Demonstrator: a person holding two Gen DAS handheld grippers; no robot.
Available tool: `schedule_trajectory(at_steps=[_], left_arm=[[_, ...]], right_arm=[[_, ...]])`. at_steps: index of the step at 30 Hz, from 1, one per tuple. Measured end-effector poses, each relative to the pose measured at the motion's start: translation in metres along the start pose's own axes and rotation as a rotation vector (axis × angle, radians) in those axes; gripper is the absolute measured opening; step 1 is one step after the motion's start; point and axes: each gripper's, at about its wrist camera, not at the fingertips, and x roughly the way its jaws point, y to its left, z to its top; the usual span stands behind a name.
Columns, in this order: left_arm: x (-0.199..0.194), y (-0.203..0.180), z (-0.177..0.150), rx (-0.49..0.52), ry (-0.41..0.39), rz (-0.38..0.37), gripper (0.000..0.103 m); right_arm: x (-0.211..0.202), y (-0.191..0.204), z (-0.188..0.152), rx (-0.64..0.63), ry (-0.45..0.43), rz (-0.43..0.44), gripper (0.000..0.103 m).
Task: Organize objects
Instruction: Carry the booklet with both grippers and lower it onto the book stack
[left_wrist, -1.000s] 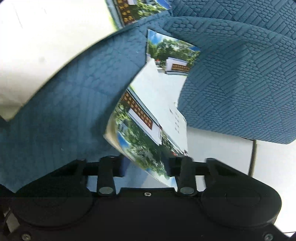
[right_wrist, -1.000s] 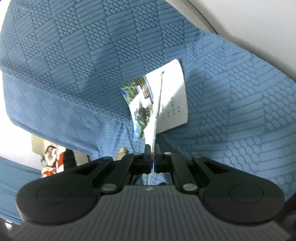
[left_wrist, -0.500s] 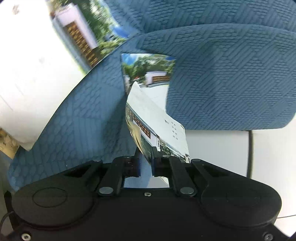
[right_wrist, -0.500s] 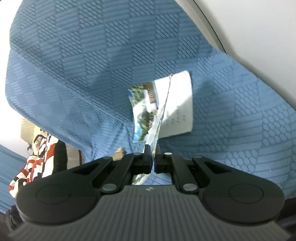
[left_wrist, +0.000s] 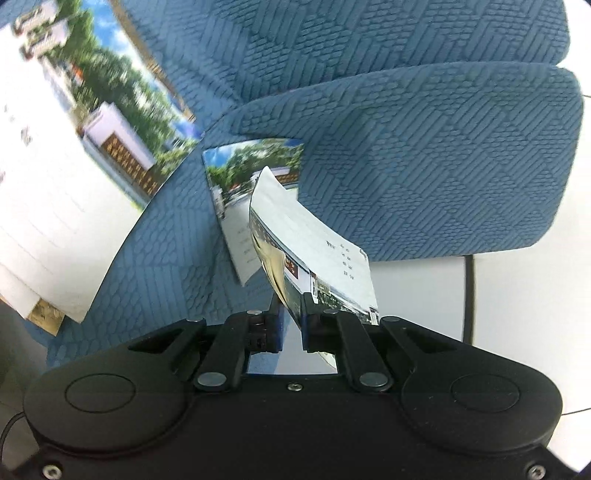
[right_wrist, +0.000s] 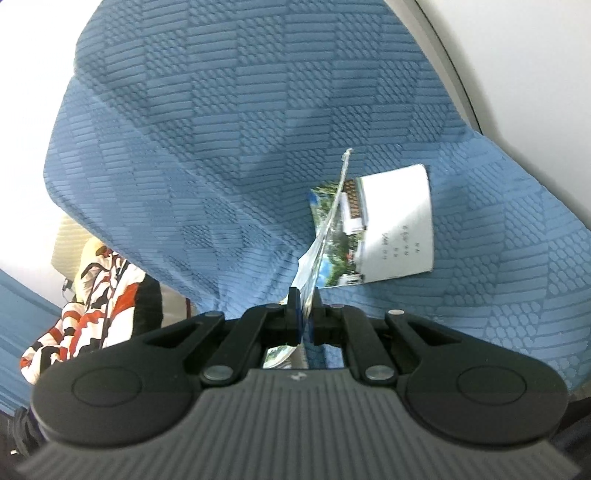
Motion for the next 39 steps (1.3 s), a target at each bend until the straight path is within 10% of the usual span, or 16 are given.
schedule_trajectory(at_steps=[18, 39], left_arm=[[-0.096, -0.026, 0.067, 0.055, -0.058, -0.048, 0.008], [-0.142, 0.072, 0.120, 0.105, -0.108, 0.068, 0.008]], right_arm=[[0.000, 0.095, -0.006, -0.038, -0.005, 0.062, 0.010], [0.085, 0.124, -0.097, -0.099, 0.137, 0.048, 0.011]])
